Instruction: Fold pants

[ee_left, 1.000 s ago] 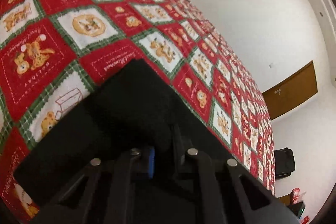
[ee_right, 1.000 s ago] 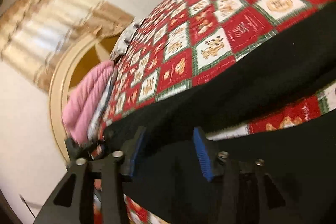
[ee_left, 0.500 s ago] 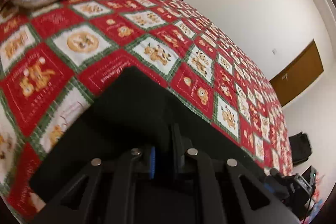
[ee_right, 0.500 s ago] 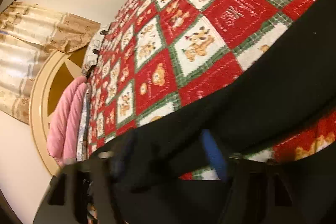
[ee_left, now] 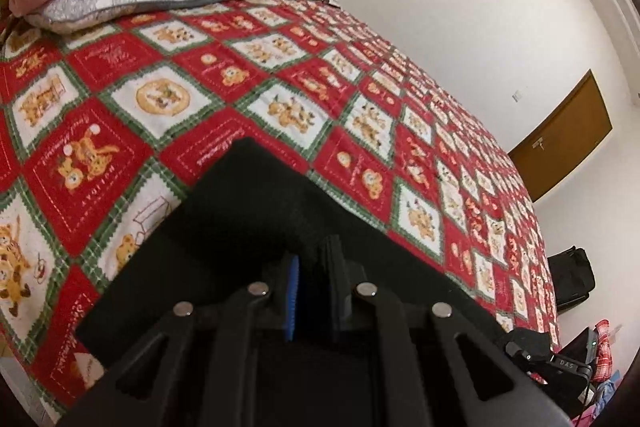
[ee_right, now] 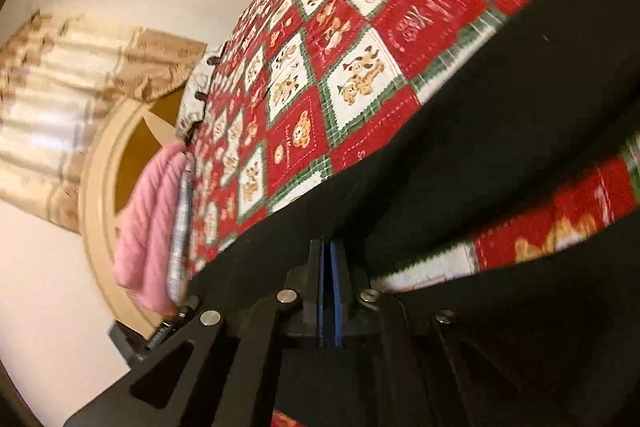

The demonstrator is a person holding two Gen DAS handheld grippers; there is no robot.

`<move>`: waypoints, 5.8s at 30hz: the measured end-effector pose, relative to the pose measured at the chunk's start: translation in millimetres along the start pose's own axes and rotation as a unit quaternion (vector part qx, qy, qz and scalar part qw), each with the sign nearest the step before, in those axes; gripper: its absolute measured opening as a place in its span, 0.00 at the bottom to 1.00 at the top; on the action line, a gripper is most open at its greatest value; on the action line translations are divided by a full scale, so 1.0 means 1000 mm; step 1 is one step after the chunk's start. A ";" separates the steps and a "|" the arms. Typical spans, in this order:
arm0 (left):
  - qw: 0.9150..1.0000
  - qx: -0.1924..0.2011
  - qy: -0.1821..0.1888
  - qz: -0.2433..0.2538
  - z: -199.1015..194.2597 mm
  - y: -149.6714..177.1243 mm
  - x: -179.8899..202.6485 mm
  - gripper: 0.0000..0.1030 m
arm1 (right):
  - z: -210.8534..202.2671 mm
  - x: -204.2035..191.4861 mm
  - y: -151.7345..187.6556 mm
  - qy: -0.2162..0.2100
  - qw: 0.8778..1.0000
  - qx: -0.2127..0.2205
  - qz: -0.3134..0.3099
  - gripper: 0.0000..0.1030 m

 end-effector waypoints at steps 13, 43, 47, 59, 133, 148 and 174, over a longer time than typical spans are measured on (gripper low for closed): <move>1.000 -0.002 0.001 0.000 0.005 0.001 -0.001 0.12 | 0.015 -0.001 -0.012 0.040 0.999 0.024 -0.006 0.91; 0.998 -0.006 -0.067 -0.002 -0.057 0.050 -0.063 0.12 | -0.057 0.011 0.118 0.025 0.989 -0.036 -0.143 0.11; 0.999 -0.020 -0.045 -0.019 -0.047 0.050 -0.065 0.12 | -0.053 0.017 0.114 0.005 0.992 -0.031 -0.126 0.11; 0.998 -0.030 0.009 -0.046 0.003 0.021 -0.046 0.16 | -0.050 0.014 0.111 0.009 0.992 -0.036 -0.123 0.12; 0.974 0.076 -0.172 0.126 -0.028 0.056 -0.046 0.52 | 0.075 -0.105 0.126 -0.175 0.929 -0.213 -0.246 0.59; 0.969 0.065 -0.184 0.152 -0.020 0.057 -0.044 0.57 | 0.071 -0.090 -0.035 -0.176 0.972 -0.082 -0.134 0.59; 0.982 -0.010 -0.091 0.168 0.003 0.102 0.036 0.67 | -0.153 0.034 -0.111 0.211 0.949 0.132 -0.195 0.53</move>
Point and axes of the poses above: each gripper's, at about its wrist camera, not at the fingertips, and z roughly the way its jaws point, x to its right, y to its underside, the point moved 9 cm from there along z, roughly the way its jaws point, and after that the axes turned 5 degrees about -z, right-handed, at the moved point
